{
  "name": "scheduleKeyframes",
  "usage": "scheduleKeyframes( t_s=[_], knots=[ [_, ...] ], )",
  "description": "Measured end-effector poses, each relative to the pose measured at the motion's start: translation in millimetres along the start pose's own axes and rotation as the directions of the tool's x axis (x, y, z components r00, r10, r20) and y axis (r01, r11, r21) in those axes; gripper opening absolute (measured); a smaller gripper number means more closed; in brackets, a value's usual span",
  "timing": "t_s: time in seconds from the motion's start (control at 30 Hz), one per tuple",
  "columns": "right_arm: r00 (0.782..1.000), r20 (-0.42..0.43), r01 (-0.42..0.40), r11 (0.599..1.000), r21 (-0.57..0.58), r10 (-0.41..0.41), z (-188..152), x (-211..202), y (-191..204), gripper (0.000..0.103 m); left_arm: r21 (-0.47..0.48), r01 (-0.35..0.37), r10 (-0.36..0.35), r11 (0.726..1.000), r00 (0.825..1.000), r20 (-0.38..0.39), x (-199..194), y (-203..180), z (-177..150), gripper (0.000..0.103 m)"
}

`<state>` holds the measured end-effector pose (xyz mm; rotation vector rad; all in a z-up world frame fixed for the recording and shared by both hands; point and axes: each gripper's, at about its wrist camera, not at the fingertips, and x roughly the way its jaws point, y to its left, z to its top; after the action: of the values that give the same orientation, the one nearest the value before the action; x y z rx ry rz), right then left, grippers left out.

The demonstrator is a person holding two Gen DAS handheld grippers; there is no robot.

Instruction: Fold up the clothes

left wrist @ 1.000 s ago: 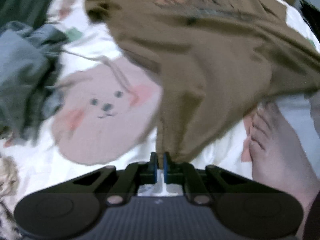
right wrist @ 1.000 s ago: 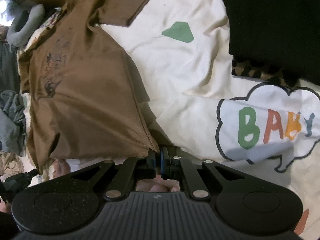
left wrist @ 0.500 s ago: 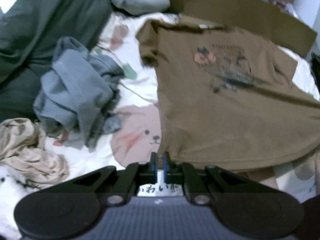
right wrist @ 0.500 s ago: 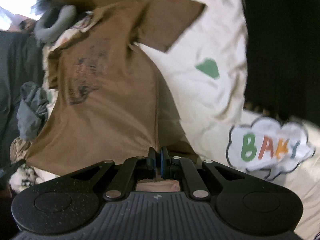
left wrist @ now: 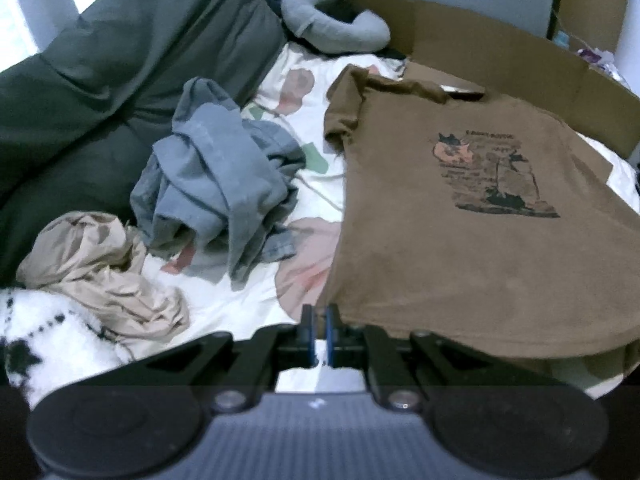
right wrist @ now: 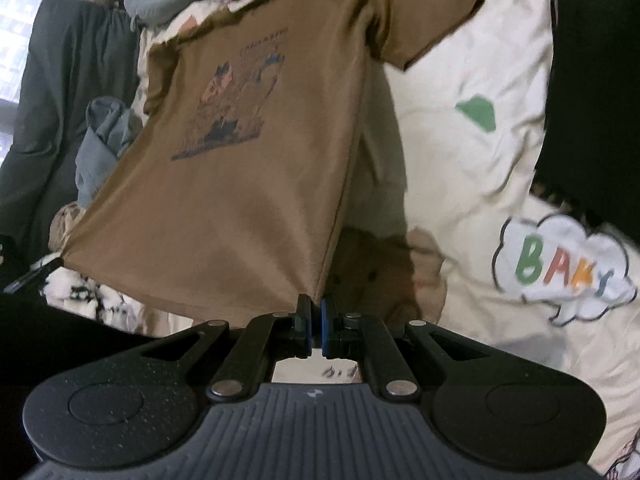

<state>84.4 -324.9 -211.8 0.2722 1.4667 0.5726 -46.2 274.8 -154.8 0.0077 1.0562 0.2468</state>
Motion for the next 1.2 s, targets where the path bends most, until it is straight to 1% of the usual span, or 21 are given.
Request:
scheduleKeyframes(
  t_s=[0.3,0.5,0.67,0.87,1.03,1.2],
  knots=[
    [0.999,-0.030,0.025,0.999,0.020,-0.024,-14,28,-9,0.002,0.005,-0.013,0.013,1.000,0.999,-0.048,20,1,-11,0.004],
    [0.996,-0.063,0.063,0.998,0.027,-0.061,-19,56,-16,0.002,-0.011,-0.035,0.034,0.999,0.992,-0.118,48,2,-29,0.004],
    [0.992,-0.091,0.095,0.995,0.033,-0.092,-23,79,-22,0.002,-0.007,-0.051,0.049,0.999,0.980,-0.193,80,-1,-44,0.004],
    [0.985,-0.132,0.121,0.992,0.045,-0.114,-29,103,-32,0.002,-0.001,-0.069,0.066,0.998,0.959,-0.277,116,-4,-62,0.004],
    [0.977,-0.166,0.141,0.989,0.049,-0.132,-32,121,-41,0.002,-0.015,-0.075,0.066,0.997,0.945,-0.320,132,-3,-68,0.004],
    [0.971,-0.188,0.158,0.987,0.037,-0.148,-33,138,-47,0.002,-0.002,-0.073,0.068,0.997,0.937,-0.342,142,-7,-71,0.004]
  ],
)
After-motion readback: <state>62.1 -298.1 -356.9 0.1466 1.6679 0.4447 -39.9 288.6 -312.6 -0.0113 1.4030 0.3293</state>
